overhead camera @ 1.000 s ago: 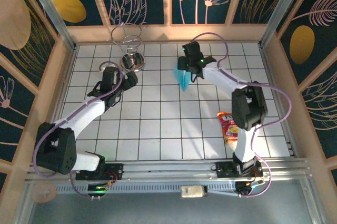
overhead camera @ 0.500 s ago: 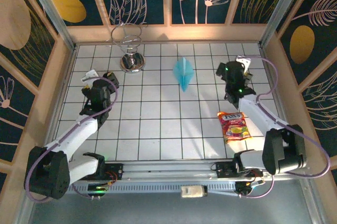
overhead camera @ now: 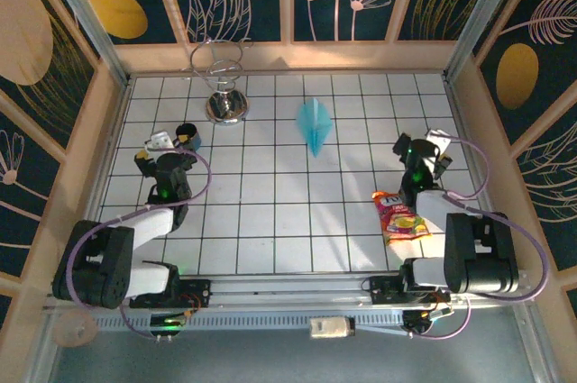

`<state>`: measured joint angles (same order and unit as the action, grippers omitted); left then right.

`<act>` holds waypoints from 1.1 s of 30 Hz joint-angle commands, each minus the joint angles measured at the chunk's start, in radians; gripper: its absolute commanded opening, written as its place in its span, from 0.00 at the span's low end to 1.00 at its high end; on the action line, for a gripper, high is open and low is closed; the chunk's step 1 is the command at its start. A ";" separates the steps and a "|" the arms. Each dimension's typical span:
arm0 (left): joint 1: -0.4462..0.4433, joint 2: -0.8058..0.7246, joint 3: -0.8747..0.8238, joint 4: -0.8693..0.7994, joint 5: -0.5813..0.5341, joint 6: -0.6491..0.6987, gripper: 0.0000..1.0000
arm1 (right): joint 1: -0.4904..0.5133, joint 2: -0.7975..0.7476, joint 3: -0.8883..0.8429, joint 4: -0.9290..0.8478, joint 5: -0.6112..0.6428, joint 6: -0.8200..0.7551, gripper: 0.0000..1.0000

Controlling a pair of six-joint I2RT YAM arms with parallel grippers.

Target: Fold a paper plane with a square sheet of paper (pick it up from the middle)

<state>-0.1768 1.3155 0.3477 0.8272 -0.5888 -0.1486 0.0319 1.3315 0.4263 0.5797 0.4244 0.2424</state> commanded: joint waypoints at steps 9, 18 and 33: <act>0.152 0.083 -0.053 0.226 0.401 0.039 0.99 | -0.013 0.081 -0.161 0.515 -0.225 -0.201 0.99; 0.203 0.185 -0.121 0.464 0.496 0.029 0.99 | -0.032 0.215 -0.217 0.751 -0.281 -0.209 0.99; 0.203 0.213 -0.191 0.620 0.467 0.028 0.99 | -0.038 0.229 -0.222 0.771 -0.297 -0.210 0.99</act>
<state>0.0208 1.5269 0.1917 1.3331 -0.1310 -0.1268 0.0013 1.5551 0.2108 1.2995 0.1291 0.0532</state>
